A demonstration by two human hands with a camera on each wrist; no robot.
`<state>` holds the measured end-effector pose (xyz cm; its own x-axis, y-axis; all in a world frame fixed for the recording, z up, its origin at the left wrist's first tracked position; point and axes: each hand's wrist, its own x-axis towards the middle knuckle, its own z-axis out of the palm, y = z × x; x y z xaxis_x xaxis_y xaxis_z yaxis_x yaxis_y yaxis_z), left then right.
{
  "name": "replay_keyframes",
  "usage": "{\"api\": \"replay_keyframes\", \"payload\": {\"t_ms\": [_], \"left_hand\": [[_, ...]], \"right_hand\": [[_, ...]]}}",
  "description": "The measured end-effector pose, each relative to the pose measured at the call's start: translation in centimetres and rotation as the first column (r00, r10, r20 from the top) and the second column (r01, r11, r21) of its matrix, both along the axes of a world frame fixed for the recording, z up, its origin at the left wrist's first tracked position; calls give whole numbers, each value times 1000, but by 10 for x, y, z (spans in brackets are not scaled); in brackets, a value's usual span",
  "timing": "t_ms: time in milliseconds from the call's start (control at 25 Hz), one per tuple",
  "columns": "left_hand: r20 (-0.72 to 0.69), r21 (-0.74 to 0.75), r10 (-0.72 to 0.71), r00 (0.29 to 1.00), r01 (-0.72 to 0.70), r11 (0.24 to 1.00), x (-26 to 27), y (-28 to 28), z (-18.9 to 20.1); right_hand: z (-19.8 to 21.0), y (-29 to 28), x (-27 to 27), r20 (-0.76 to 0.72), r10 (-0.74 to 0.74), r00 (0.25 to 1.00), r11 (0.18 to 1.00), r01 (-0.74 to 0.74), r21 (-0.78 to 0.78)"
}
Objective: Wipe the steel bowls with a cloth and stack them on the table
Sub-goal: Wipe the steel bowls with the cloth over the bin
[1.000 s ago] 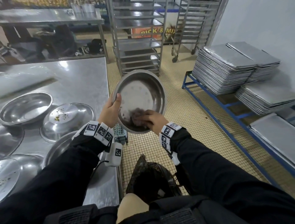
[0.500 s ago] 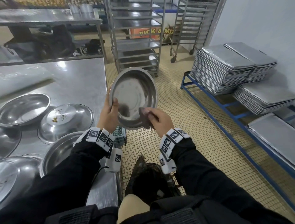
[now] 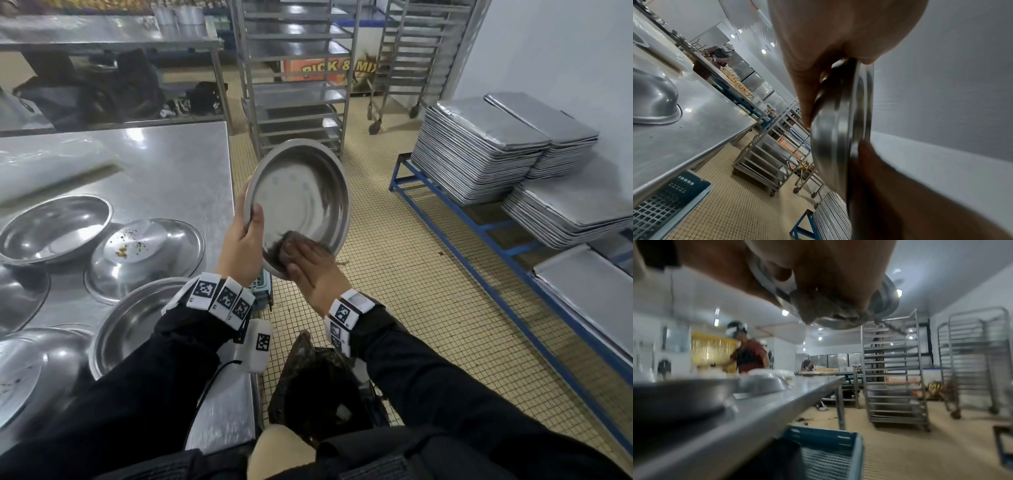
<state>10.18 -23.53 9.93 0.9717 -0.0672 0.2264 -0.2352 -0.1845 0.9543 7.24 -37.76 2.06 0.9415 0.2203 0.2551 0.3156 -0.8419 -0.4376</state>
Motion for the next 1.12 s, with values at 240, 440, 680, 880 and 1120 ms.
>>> {"api": "replay_keyframes", "payload": {"t_ms": [240,440,680,880,1120], "left_hand": [[29,-42,-29,999,30,999,8,2,11],[-82,-29,-8,997,6,1000,3,6,2],[-252,-159,-91,963,51,986,5,12,-11],[-349,-183,-201,915,144,973,7,24,-9],[-233,-170,-203,951,165,971,4,18,-20]], "right_hand": [[10,18,-9,19,-29,999,996,28,79],[2,-34,5,-46,-350,936,903,324,-282],[29,-53,29,19,-479,878,860,465,213],[44,-75,35,-192,-473,860,746,507,433],[42,-53,35,-252,-608,753,426,577,697]]}}
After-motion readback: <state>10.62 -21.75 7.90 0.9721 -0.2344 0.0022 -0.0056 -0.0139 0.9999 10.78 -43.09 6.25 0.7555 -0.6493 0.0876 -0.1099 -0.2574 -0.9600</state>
